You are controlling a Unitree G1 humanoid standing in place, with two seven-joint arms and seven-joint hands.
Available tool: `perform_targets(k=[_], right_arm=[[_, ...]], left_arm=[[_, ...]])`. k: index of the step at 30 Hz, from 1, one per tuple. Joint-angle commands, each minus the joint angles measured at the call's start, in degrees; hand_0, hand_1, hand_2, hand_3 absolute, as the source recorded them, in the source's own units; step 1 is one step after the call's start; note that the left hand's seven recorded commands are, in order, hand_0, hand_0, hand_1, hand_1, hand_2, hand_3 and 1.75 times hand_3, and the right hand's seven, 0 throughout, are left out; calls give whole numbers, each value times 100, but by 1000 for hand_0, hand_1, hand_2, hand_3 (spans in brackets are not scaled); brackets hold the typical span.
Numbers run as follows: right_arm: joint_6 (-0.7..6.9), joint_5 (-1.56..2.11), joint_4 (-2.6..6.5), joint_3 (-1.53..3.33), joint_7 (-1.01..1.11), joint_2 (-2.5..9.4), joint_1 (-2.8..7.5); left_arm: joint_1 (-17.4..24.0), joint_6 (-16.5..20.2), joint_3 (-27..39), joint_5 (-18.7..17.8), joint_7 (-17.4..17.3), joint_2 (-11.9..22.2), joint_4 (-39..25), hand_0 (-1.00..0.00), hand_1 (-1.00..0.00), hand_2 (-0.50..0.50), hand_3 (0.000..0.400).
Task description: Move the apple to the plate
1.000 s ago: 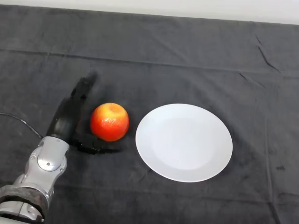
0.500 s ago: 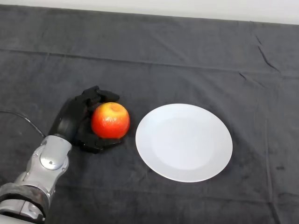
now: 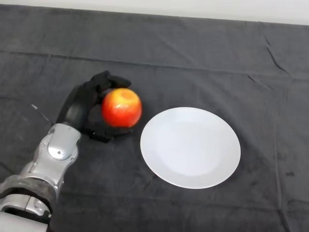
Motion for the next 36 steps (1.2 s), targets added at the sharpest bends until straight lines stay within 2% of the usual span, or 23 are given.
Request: perform_targets(k=[1,6,12,28,36], right_arm=[[363,100,548,-61,32,798,698],[367,104,544,-58,33,799,698],[369,109,541,-53,33,801,699],[370,119,541,-44,35,801,698],[368,122,543,-43,36,801,697]], left_arm=[[201,-64,-201,114,64,-94,-331,-1000,-1000,0,400],[367,-83,-546,37,23,-90,-741,-1000,-1000,0,400],[418,-56,-1007,-50,28,-124,-899,-1000,-1000,0,400],[363,190,-2316,-392,-12,-206,-838,-1000,-1000,0,400],[328,247,-2792,-512,-187,-123,-755,-1000,-1000,0,400]])
